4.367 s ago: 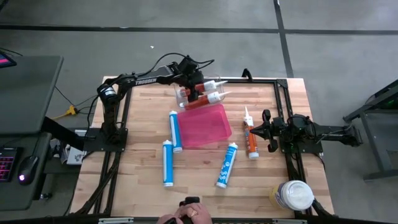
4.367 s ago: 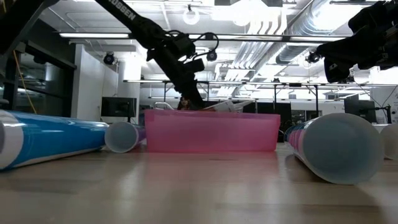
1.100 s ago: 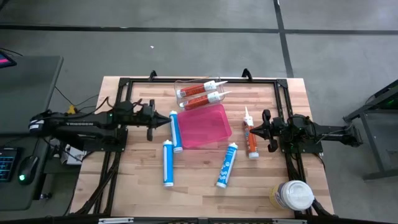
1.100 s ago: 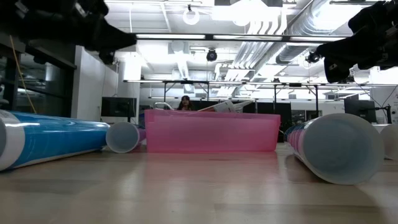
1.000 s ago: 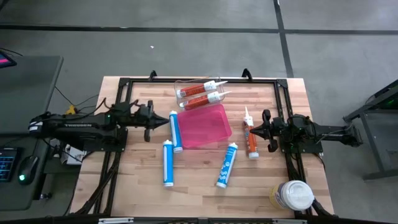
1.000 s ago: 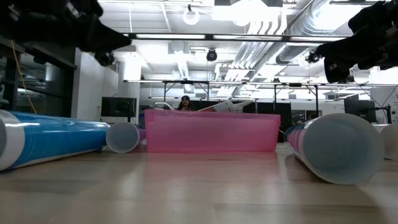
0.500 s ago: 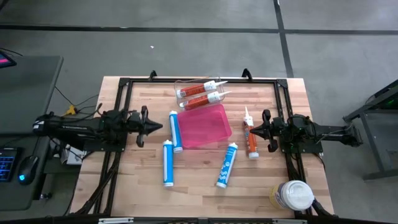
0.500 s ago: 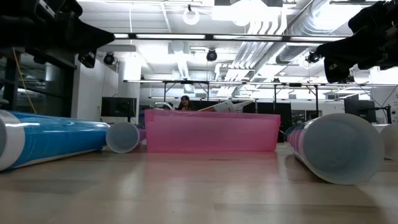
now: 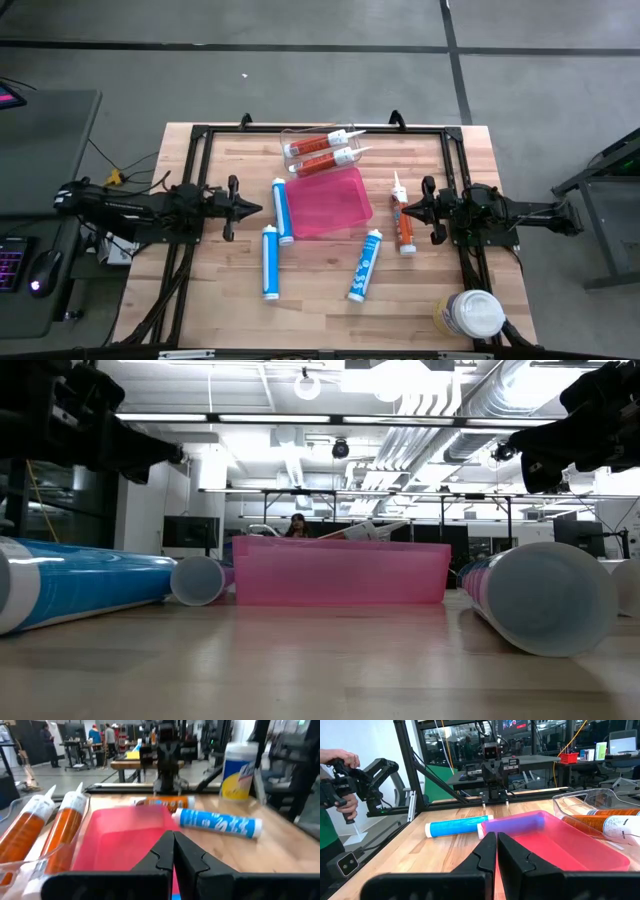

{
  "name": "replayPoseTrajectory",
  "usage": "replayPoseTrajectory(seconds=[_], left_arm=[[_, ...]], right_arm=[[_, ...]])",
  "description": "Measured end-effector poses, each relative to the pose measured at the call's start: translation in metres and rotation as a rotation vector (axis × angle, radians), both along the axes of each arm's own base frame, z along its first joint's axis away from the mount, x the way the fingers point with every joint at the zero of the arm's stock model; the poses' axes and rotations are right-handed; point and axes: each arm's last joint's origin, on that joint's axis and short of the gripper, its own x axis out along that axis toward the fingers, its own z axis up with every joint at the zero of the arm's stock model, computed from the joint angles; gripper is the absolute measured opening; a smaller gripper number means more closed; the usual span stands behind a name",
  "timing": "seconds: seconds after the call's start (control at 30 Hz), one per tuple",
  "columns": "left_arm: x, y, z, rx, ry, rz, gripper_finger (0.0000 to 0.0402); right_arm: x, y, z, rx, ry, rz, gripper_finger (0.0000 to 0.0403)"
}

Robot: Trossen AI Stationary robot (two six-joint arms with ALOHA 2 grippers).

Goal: Pick & place silicon tubes, Sealant and Lysol wipes
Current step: Put the orange sealant into the transparent bin

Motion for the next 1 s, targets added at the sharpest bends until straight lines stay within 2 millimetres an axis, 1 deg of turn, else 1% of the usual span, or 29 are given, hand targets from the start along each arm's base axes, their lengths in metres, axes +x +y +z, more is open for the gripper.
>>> replayPoseTrajectory(seconds=[0.17, 0.3, 0.57, 0.73, 1.0], left_arm=[[-0.002, 0.000, -0.003, 0.012, 0.031, 0.004, 0.0000], [-0.005, 0.001, -0.008, 0.058, 0.083, 0.017, 0.0000], [-0.015, 0.001, -0.012, 0.054, 0.116, 0.029, 0.0000], [-0.017, 0.001, -0.009, 0.033, 0.081, 0.024, 0.0000], [-0.017, 0.001, -0.010, 0.029, 0.081, 0.013, 0.0000]], right_arm=[[0.000, 0.000, 0.000, 0.000, -0.001, 0.000, 0.0012], [0.000, 0.000, 0.000, 0.000, 0.000, 0.000, 0.0012], [0.000, 0.000, 0.000, 0.000, 0.000, 0.000, 0.0012], [0.000, 0.000, 0.000, 0.000, 0.000, 0.000, 0.0012], [0.000, 0.000, 0.000, 0.000, 0.000, 0.000, 0.0012]])
